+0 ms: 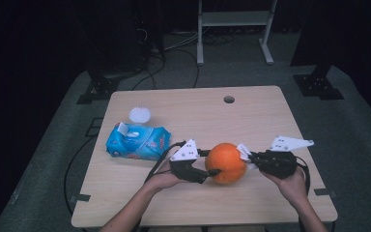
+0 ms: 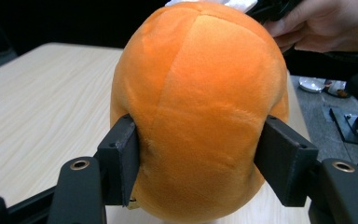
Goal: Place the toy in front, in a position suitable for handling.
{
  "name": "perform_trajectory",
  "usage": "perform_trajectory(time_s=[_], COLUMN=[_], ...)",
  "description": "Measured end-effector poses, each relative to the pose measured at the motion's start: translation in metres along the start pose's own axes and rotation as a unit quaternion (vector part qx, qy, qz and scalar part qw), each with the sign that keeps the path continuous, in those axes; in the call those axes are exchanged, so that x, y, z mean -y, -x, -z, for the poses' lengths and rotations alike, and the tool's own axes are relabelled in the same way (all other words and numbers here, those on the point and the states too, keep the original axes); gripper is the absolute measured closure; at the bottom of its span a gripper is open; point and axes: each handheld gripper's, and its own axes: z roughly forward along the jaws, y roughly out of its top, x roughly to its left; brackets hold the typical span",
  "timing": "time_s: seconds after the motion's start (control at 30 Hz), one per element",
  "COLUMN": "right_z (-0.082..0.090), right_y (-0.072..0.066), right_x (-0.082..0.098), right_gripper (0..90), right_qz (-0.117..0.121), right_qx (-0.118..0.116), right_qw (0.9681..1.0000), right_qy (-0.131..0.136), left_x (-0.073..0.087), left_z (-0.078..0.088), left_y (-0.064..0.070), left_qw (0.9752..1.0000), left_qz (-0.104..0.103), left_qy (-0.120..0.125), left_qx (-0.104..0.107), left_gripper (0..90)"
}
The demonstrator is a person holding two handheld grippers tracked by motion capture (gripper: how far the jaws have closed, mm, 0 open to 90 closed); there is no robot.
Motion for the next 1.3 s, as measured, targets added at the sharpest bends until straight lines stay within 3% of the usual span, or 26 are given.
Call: perform_trajectory(time_s=[0.13,0.23,0.33,0.4,0.5,0.57,0.67,0.77,0.87,0.97,1.03,1.1,1.17,1.23,1.3], right_z=[-0.022,-0.035,-0.034,-0.03,-0.017,-0.01,-0.012,-0.021,-0.023,-0.022,-0.021,-0.021,-0.02,-0.021,-0.023], right_y=[-0.001,-0.002,0.0,0.001,0.001,-0.007,-0.022,-0.031,-0.024,-0.022,-0.021,-0.022,-0.028,-0.036,-0.039], right_x=[0.008,0.02,0.021,0.018,0.008,-0.004,-0.018,-0.022,-0.015,-0.01,-0.008,-0.01,-0.014,-0.017,-0.02], right_gripper=[84.2,84.2,84.2,84.1,84.1,84.1,84.1,84.1,84.2,84.3,84.3,84.2,84.2,84.2,84.2], right_qz=[-0.011,-0.016,-0.023,-0.016,-0.016,0.0,0.031,0.059,0.047,0.044,0.042,0.045,0.062,0.076,0.091], right_qx=[-0.015,-0.025,-0.029,-0.018,-0.012,-0.021,-0.036,-0.034,-0.039,-0.041,-0.047,-0.044,-0.032,-0.042,-0.033], right_qw=[0.9998,0.9988,0.9985,0.9988,0.9997,0.9998,0.9988,0.9976,0.998,0.998,0.9977,0.9977,0.9974,0.9962,0.9951], right_qy=[-0.012,-0.039,-0.04,-0.043,-0.014,0.005,0.013,-0.01,-0.012,-0.018,-0.023,-0.026,-0.019,-0.011,-0.017], left_x=[0.022,0.036,0.034,0.034,0.033,0.031,0.029,0.031,0.033,0.029,0.026,0.024,0.023,0.024,0.025], left_z=[0.005,0.003,0.001,-0.001,-0.004,-0.007,-0.012,-0.012,-0.01,-0.012,-0.013,-0.016,-0.017,-0.017,-0.016], left_y=[-0.002,-0.001,0.0,0.001,0.003,0.004,0.006,0.006,0.004,0.003,0.002,0.003,0.004,0.004,0.003], left_qw=[0.9997,0.9994,0.9994,0.9994,0.9994,0.9996,0.9997,0.9996,0.9996,0.9995,0.9995,0.9996,0.9997,0.9997,0.9995], left_qz=[0.025,0.031,0.032,0.033,0.031,0.026,0.017,0.023,0.026,0.029,0.028,0.024,0.023,0.024,0.031], left_qy=[-0.004,-0.012,-0.016,-0.013,-0.013,-0.014,-0.016,-0.013,-0.002,0.006,0.01,0.006,0.001,0.001,0.002], left_qx=[0.0,0.001,-0.003,-0.002,-0.002,-0.002,-0.004,-0.002,0.009,0.007,0.008,0.011,0.005,0.0,-0.003], left_gripper=[34.9,35.3,36.8,36.9,37.0,37.0,37.0,37.0,33.5,20.9,17.6,21.5,29.7,33.7,35.5])
